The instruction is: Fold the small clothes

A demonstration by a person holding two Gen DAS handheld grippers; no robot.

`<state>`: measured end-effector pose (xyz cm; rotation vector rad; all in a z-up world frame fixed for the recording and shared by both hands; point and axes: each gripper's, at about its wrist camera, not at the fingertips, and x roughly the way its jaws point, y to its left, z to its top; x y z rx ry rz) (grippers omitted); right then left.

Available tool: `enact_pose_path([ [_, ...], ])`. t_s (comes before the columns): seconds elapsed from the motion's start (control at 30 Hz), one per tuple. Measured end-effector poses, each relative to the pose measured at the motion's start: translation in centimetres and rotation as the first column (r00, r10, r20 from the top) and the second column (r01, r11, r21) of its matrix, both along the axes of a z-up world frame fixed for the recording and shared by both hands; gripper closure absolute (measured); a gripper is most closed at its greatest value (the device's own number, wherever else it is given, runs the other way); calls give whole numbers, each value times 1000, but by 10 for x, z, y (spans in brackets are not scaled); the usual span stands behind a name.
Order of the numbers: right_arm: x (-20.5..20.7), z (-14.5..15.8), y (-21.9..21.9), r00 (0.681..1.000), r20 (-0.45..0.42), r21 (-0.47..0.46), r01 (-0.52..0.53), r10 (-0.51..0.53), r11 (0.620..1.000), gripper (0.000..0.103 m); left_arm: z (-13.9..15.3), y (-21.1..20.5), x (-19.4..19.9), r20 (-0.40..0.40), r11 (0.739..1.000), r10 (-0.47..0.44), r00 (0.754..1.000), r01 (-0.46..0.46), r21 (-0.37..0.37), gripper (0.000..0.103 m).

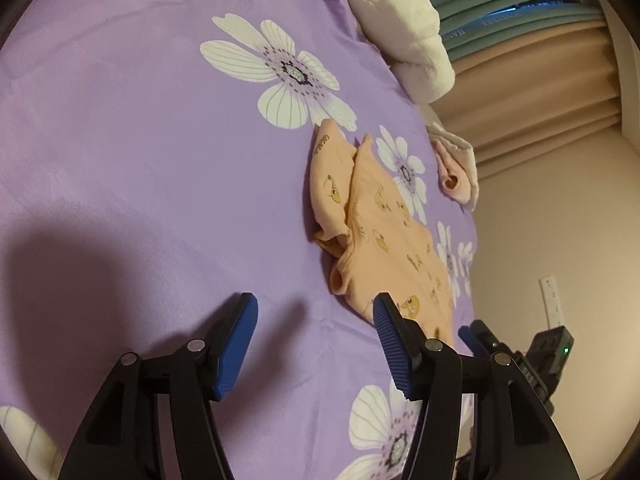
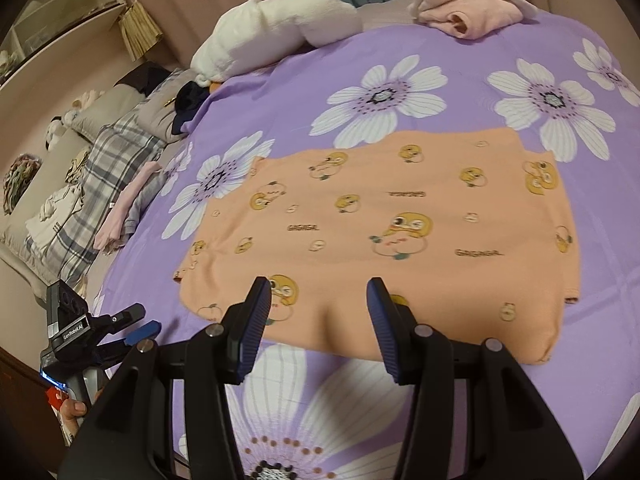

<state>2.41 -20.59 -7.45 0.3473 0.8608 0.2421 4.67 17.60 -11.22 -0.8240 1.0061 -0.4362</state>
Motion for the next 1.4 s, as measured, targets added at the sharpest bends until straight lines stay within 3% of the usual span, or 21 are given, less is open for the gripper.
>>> enact_pose_path([
  [0.37,9,2,27,999,-4,-18,-41,41,999,51,-5,5,7,-7,999,-12,1000,12,-45,45],
  [0.5,11,2,36,998,-6,-27,-59,59,998,50,-6,4,12,-7,998,-13,1000,13,-60,34],
  [1.0,17,5,47,998,-3,-50,-70,69,996,48,-8,1,35,-18,999,5,1000,-5,-39,34],
  [1.4,27,12,59,998,11,-61,-69,70,996,48,-11,-8,58,-36,998,-51,998,49,-43,34],
])
